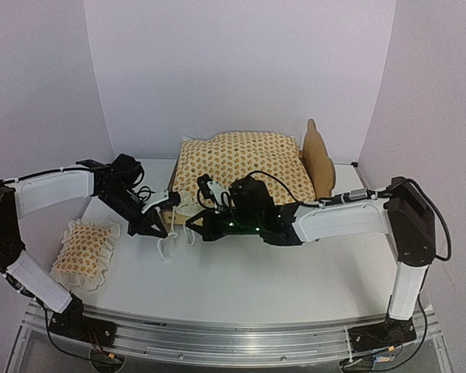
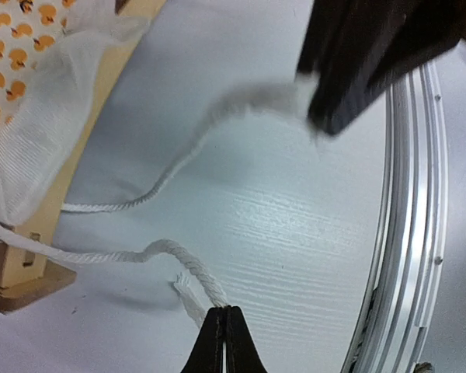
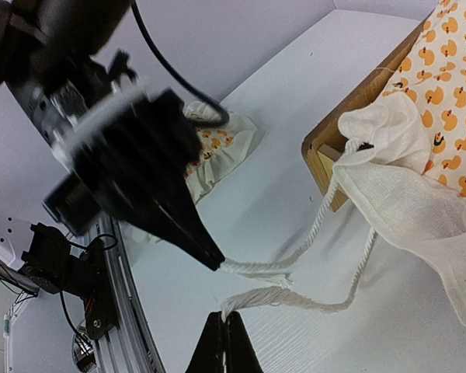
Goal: Set up the pet bed
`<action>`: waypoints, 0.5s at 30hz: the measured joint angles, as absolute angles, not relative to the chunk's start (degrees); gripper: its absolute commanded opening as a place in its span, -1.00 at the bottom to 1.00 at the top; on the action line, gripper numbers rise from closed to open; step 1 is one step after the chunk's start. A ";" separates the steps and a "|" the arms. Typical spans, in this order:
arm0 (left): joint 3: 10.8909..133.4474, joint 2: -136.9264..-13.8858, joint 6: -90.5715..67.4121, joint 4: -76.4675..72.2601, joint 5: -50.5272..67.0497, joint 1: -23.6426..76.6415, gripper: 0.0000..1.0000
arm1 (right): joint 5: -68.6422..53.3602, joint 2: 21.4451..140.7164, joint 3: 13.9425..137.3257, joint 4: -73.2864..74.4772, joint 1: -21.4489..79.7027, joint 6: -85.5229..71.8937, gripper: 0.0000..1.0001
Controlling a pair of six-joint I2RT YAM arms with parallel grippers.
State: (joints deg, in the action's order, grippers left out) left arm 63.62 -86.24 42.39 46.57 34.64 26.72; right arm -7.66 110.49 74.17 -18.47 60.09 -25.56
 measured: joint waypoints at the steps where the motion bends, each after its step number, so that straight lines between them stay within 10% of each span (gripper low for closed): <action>1: 61.75 -85.87 43.55 46.57 33.90 26.62 -0.53 | -7.65 110.43 74.51 -18.30 60.03 -25.40 -1.00; 4: 57.70 -85.70 46.60 46.60 31.83 26.57 0.24 | -7.75 110.39 75.28 -18.02 60.13 -25.32 -1.00; 15: 60.50 -91.06 37.24 39.94 32.31 22.47 0.07 | -7.78 110.39 76.24 -16.24 60.63 -25.41 -1.00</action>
